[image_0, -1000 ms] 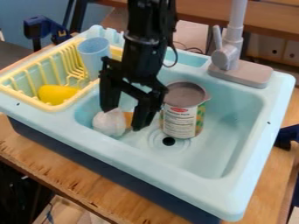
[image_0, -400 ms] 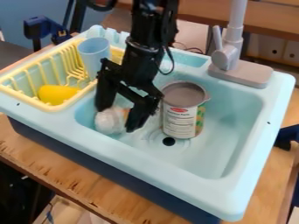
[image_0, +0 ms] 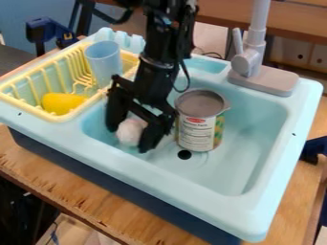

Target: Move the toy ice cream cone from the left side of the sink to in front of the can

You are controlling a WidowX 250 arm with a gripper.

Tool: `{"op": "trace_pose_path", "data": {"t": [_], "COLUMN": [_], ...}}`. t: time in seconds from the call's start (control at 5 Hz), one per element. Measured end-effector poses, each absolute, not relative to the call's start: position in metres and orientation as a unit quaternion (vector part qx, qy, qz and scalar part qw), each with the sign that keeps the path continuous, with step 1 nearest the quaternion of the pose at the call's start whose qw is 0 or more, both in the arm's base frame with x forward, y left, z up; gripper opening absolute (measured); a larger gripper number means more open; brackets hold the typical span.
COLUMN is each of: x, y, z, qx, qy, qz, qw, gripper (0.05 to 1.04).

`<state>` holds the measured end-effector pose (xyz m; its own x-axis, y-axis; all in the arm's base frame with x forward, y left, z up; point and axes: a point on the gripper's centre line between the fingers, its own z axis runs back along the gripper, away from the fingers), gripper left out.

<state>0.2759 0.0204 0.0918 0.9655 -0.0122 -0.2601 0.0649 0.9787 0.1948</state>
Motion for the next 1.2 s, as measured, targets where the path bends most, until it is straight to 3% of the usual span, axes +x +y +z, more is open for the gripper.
{"op": "trace_pose_path", "data": {"t": [0.2,0.4,0.6,0.8,1.0,1.2], "x": [0.276,0.279,0.279,0.277,0.271,0.262], "y": [0.020,0.019,0.015,-0.003,-0.028,-0.048], "z": [0.091,0.096,0.125,0.149,0.160,0.159], "qx": [0.096,0.077,0.066,0.030,0.002,-0.003], "qy": [0.126,0.104,0.047,0.020,0.030,0.038], "qz": [-0.016,0.000,0.044,0.099,0.115,0.196], "qw": [0.987,0.992,0.996,0.994,0.993,0.980], "gripper": [0.741,0.736,0.736,0.736,0.736,0.736]}}
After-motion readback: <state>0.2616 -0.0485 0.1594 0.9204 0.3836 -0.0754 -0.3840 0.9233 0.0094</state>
